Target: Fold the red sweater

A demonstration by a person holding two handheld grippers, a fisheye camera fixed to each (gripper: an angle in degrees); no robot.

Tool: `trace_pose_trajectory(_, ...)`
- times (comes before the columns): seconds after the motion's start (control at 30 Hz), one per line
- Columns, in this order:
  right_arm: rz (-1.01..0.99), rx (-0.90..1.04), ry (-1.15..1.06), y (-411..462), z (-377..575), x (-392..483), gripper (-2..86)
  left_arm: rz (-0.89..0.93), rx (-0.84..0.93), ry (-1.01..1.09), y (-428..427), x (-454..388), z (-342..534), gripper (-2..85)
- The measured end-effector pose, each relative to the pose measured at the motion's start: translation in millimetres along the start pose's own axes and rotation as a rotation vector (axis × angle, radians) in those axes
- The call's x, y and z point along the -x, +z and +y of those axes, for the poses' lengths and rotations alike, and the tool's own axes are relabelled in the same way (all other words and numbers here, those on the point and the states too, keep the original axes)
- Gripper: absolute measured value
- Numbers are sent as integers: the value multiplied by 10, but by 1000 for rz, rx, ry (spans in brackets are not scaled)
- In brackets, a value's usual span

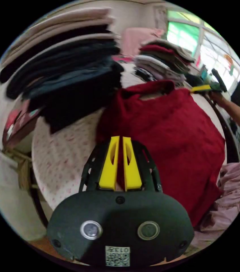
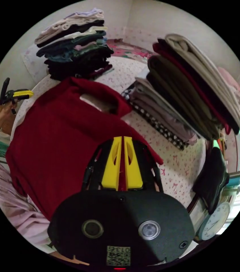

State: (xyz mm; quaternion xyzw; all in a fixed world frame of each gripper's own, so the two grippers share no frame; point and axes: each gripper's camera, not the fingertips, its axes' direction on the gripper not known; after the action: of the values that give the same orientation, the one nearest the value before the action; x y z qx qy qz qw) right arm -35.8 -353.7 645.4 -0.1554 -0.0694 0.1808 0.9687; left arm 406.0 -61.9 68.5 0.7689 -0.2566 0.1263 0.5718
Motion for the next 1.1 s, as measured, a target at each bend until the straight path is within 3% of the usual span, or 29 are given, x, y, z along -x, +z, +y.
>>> trace_pose_trajectory(0.17,-4,51,-27,512,-105,-6,8,5,107,243,609,-884,-612,0)
trace_pose_trajectory(0.3,84,208,56,925,-387,-224,13,-54,177,262,868,-1051,-820,-3)
trace_pose_trajectory(0.37,47,150,167,743,-435,-420,20,-15,175,184,818,-979,-822,-3)
trace_pose_trajectory(0.53,14,-144,104,52,-425,-260,71,-23,114,156,656,-1127,-631,-3)
trace_pose_trajectory(0.63,-78,-35,21,335,-727,-41,58,-24,125,167,725,-1354,-565,-3)
trace_pose_trajectory(0.73,-23,122,11,685,-978,20,29,-74,148,185,782,-1540,-476,-3)
trace_pose_trajectory(0.87,347,-195,-4,43,-1046,176,18,-78,92,125,643,-1580,-254,-3)
trace_pose_trajectory(1.0,329,-61,29,110,-1036,89,10,-189,176,118,765,-1640,-78,-3)
trace_pose_trajectory(1.1,247,-159,89,-313,-617,41,3,-127,34,67,391,-1596,58,-3)
